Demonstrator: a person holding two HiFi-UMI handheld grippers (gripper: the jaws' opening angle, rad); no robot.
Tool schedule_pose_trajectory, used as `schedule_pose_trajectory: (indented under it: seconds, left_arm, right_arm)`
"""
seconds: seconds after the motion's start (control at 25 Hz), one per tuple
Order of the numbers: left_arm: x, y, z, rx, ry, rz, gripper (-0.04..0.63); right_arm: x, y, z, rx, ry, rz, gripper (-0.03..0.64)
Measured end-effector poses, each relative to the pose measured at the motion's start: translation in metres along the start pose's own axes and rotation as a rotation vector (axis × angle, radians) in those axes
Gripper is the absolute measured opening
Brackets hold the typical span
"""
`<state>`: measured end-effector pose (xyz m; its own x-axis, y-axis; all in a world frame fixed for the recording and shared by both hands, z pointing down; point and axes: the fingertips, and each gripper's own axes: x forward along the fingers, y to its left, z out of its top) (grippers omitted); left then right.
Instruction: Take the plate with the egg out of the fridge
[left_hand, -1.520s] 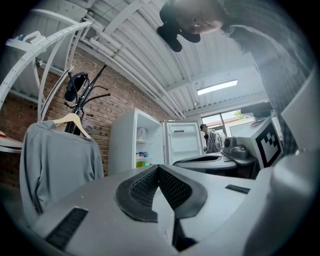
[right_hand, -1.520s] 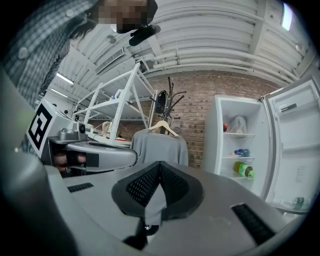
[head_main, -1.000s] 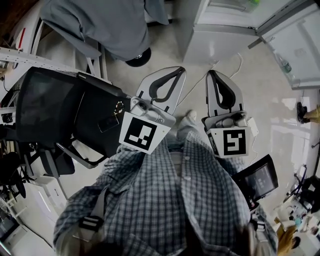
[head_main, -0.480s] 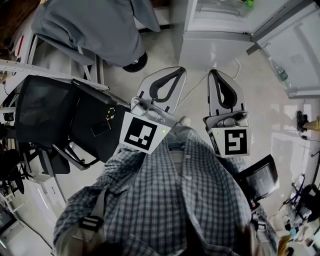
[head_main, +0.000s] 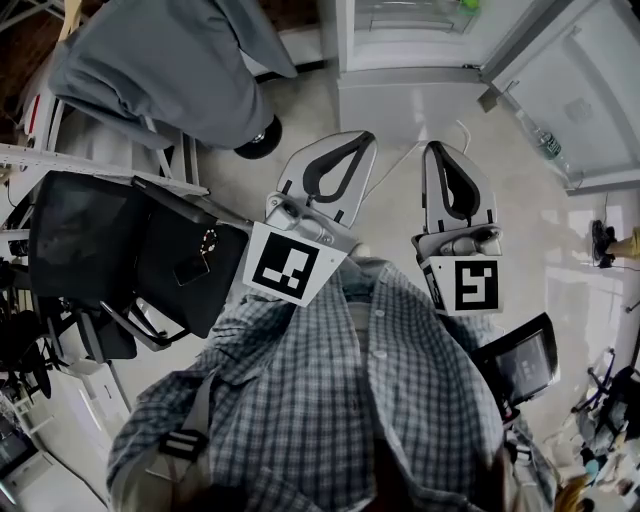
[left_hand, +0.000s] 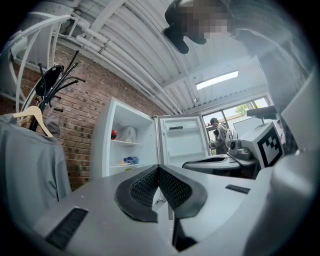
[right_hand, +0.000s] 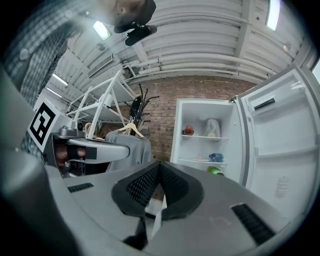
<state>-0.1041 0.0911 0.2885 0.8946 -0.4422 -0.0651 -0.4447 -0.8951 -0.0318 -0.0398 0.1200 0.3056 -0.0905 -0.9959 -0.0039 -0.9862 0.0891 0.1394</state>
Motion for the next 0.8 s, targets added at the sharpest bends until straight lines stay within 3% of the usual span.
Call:
schedule_pose_trajectory:
  seconds: [0.44, 0.8]
  left_arm:
    - [0.02, -0.026, -0.005, -0.018, 0.018, -0.037, 0.006]
    - [0.05, -0.013, -0.018, -0.048, 0.027, -0.05, 0.006]
  right_arm:
    - [-0.013, -0.029, -0.006, 0.025, 0.012, -0.055, 0.006]
    - [0.001, -0.055, -0.013, 0.027, 0.027, -0.1, 0.005]
